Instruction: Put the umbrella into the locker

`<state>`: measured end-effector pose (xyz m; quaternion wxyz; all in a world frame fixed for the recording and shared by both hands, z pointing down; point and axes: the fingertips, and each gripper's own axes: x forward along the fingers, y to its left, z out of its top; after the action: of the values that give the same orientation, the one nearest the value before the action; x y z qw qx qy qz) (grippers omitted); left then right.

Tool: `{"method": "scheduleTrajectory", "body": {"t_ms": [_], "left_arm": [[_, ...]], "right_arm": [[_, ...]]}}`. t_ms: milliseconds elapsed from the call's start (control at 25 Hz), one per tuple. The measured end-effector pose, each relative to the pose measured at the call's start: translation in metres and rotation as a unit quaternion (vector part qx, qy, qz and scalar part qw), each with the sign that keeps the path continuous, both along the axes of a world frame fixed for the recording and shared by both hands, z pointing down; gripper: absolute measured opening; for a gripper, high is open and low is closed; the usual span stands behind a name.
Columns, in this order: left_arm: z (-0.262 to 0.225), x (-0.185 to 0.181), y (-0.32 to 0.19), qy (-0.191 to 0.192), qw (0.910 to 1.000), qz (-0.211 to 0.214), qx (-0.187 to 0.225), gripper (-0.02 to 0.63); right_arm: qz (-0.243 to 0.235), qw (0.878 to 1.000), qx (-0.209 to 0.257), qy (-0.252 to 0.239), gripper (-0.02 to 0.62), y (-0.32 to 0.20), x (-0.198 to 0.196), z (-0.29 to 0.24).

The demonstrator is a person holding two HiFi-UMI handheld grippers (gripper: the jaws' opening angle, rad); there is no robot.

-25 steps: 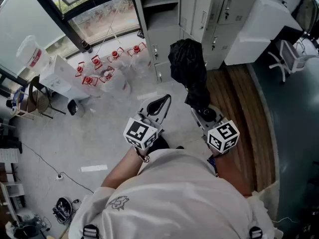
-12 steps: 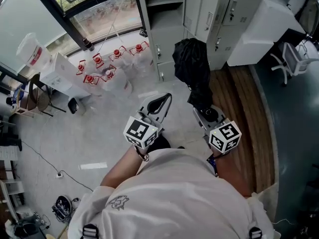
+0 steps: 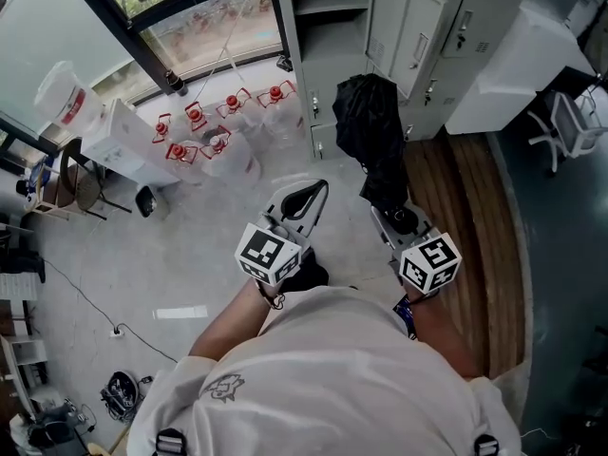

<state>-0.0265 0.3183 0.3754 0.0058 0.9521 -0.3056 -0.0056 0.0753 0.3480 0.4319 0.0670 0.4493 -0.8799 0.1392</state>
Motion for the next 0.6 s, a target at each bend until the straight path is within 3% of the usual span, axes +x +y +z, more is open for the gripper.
{"method": "scheduleTrajectory", "body": {"t_ms": [600], "left_arm": [[-0.007, -0.065, -0.143, 0.012, 0.9999, 0.011, 0.006, 0.011]], "right_arm": [[0.013, 1.0, -0.007, -0.005, 0.11, -0.145, -0.06, -0.002]]}}
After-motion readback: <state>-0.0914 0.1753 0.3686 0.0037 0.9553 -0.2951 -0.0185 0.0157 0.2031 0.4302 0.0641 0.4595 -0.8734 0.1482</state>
